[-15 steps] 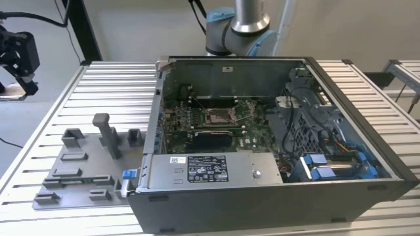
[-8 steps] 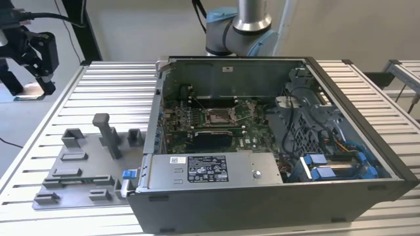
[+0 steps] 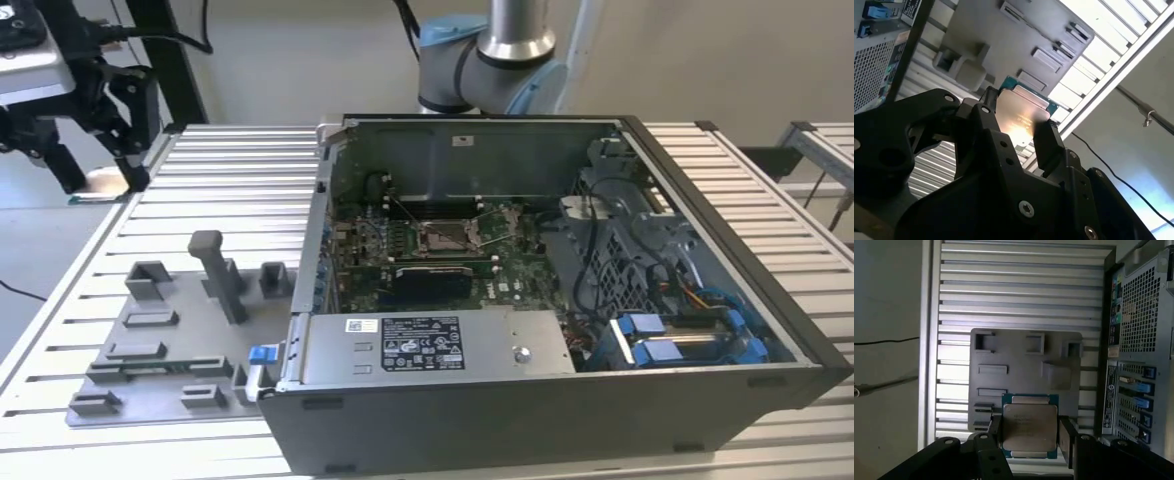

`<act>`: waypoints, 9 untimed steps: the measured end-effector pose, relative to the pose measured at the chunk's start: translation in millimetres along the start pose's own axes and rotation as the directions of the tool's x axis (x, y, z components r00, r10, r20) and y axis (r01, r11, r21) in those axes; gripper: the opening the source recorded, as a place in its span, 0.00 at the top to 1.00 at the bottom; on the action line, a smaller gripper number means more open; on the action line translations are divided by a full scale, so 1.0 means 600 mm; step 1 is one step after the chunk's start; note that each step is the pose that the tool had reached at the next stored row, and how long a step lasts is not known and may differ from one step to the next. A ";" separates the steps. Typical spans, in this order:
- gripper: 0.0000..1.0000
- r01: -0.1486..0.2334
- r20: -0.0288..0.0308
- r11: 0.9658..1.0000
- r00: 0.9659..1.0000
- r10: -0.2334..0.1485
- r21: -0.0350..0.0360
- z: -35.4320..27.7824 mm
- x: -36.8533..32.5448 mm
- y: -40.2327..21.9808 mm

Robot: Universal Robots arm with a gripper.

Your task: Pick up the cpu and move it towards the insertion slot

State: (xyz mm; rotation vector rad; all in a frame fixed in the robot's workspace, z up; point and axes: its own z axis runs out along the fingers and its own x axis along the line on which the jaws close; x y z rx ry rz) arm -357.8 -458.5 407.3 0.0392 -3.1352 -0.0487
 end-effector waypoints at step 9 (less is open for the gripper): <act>1.00 0.000 -0.005 1.000 1.000 0.000 0.000 0.000 -0.069 -0.002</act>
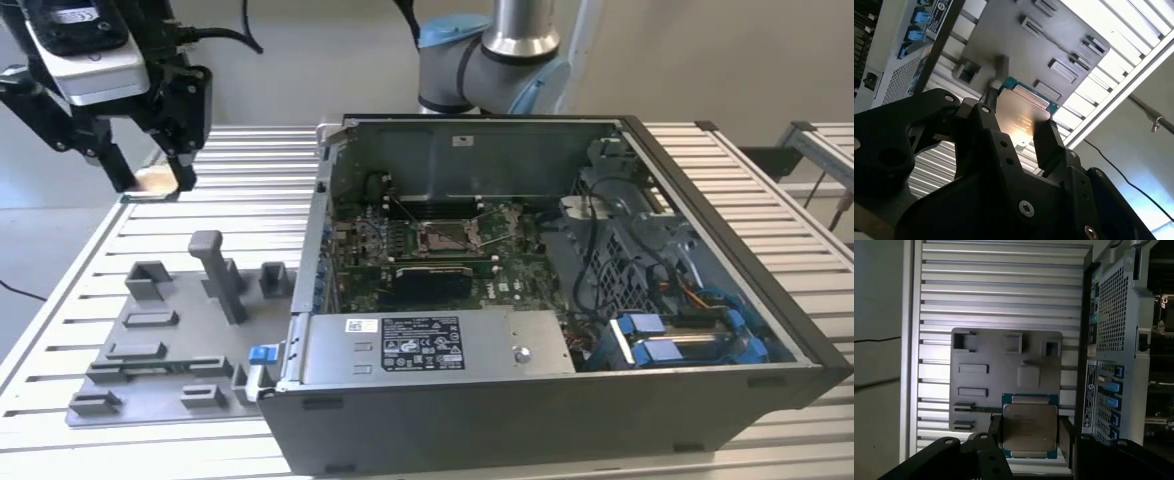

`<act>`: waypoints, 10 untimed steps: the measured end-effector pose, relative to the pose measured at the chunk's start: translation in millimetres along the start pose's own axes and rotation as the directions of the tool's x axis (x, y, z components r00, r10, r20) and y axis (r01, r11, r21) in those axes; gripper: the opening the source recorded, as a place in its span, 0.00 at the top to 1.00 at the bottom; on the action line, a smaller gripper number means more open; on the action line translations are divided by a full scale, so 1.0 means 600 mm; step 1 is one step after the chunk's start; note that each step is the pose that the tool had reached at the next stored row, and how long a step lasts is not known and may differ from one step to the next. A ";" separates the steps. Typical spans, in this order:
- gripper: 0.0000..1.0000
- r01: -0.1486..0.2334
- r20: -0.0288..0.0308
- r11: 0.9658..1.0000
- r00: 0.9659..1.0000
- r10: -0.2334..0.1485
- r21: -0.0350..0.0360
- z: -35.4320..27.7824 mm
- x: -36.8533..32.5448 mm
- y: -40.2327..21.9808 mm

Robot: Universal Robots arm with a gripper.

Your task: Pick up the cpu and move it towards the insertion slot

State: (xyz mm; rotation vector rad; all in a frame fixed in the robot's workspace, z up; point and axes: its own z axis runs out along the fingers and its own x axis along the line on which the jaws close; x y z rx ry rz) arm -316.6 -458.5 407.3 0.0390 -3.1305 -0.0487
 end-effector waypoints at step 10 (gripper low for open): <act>1.00 0.000 -0.002 1.000 1.000 0.000 0.000 -0.001 -0.069 -0.002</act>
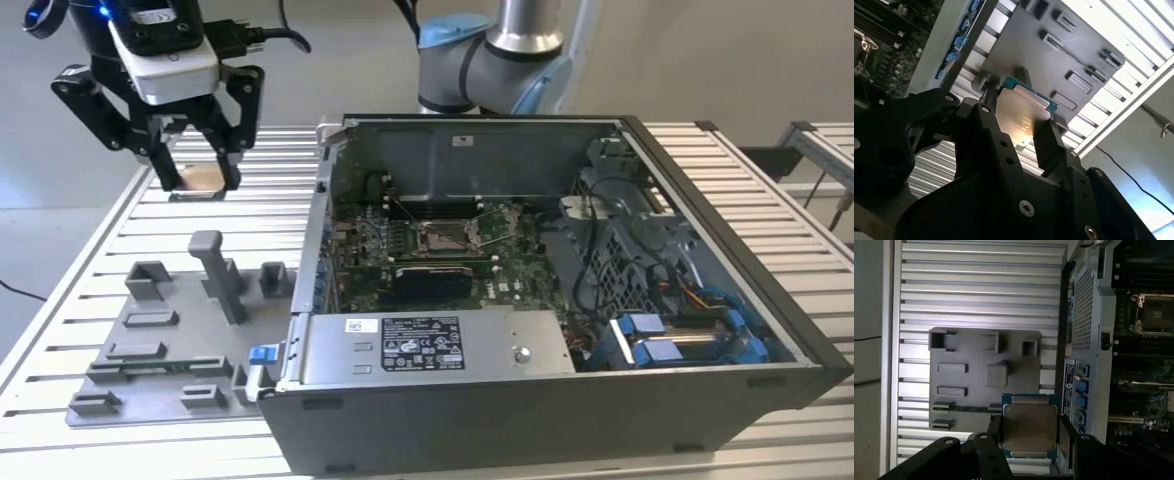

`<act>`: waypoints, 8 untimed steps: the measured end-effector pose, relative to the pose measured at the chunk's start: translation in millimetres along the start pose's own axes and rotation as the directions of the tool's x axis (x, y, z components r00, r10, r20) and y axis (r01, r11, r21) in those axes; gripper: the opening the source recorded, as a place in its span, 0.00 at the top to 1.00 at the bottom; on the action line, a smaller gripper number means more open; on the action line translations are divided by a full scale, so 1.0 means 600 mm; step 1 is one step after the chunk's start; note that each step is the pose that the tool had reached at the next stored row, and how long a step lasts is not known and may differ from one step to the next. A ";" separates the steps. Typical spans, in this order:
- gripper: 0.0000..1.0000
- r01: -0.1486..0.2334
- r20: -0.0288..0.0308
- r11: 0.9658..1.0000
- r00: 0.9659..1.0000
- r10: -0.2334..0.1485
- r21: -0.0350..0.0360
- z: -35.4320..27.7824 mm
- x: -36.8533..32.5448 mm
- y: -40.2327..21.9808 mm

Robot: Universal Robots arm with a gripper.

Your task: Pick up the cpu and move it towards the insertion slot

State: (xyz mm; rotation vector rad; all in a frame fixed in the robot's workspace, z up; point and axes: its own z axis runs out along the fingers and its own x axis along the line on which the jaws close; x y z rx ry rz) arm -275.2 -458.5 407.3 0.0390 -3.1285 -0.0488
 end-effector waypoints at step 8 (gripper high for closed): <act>1.00 0.000 0.000 1.000 1.000 0.000 0.000 0.000 -0.034 -0.001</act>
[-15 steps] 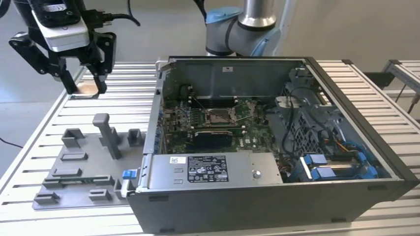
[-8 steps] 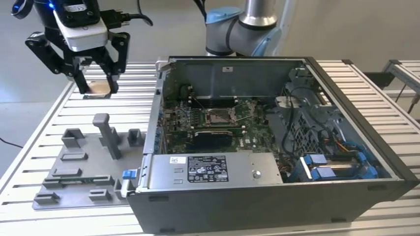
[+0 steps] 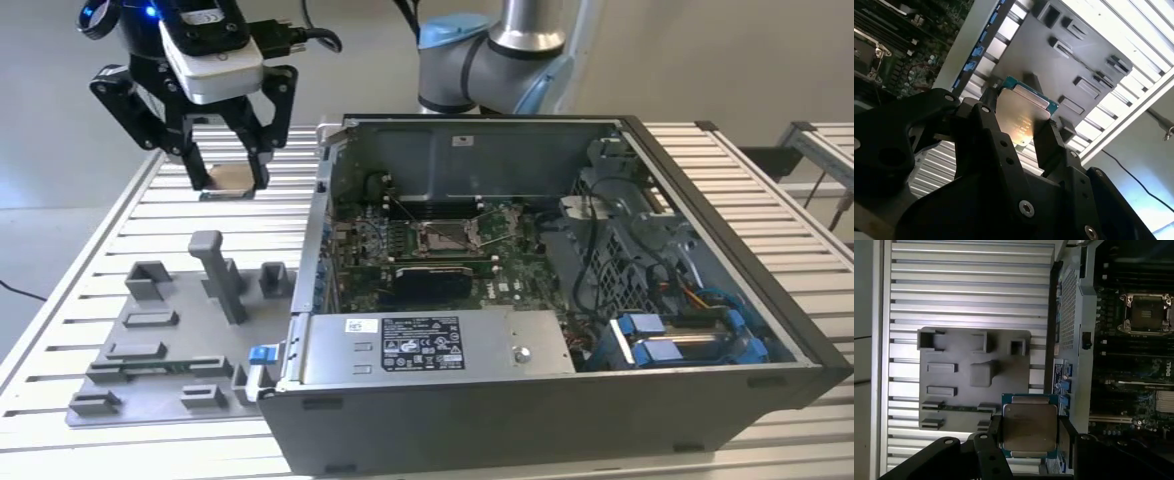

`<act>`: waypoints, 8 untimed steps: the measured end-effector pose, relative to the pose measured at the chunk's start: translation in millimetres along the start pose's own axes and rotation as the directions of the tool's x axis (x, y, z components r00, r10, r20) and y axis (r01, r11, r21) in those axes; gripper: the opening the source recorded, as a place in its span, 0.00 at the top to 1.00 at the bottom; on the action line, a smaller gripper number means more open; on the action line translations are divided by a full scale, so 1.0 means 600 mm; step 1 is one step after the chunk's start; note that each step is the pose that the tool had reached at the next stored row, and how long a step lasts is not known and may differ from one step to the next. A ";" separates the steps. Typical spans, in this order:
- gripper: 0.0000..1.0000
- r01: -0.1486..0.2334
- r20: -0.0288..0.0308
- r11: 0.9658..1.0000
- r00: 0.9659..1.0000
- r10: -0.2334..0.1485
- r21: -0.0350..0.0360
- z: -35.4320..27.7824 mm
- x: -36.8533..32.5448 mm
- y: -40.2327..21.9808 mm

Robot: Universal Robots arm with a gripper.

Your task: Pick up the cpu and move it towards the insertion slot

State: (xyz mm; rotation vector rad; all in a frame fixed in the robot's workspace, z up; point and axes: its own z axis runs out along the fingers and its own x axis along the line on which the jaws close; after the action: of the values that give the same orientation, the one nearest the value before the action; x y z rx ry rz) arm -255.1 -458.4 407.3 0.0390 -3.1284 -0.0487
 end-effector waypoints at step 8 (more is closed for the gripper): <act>1.00 0.000 0.000 1.000 1.000 0.000 0.000 0.000 -0.031 -0.001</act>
State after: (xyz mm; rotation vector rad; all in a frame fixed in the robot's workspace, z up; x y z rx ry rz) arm -236.2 -458.3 407.3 0.0390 -3.1283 -0.0484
